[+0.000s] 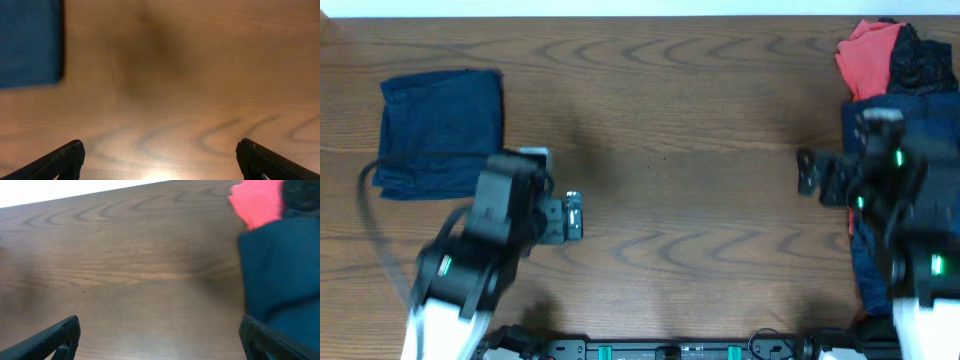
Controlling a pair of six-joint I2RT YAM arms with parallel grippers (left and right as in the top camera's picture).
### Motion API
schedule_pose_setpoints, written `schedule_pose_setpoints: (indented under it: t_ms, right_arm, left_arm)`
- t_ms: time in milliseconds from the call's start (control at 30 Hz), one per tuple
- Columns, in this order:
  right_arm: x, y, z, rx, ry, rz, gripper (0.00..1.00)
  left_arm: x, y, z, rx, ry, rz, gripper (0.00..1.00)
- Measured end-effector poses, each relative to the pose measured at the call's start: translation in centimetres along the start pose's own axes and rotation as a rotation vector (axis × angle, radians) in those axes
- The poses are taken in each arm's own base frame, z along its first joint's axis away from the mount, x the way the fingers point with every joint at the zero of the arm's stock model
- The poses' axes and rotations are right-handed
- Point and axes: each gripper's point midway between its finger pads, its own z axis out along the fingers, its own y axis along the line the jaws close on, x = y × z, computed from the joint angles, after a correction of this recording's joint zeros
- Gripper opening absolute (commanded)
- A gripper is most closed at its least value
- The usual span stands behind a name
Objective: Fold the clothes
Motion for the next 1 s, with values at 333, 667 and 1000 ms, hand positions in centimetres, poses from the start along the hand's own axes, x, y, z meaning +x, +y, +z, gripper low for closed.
schedule_pose_setpoints:
  t_ms: [333,667,1000]
  right_arm:
    - [3.9,-2.0,-4.9,0.098,-0.156,0.058,0.99]
    - [8.9,-3.0,-4.8,0.15,0.032,0.085,0.99]
    - [11.6,-3.4,-5.1,0.169,0.138,0.093,0.99]
  left_arm:
    - [-1.8,2.2,-4.6,-0.082,-0.341,-0.03,0.98]
    - [-1.3,4.9,1.5,-0.263,-0.323,-0.087,0.98]
    - [-3.6,6.0,0.5,-0.283,-0.437,-0.196,0.98]
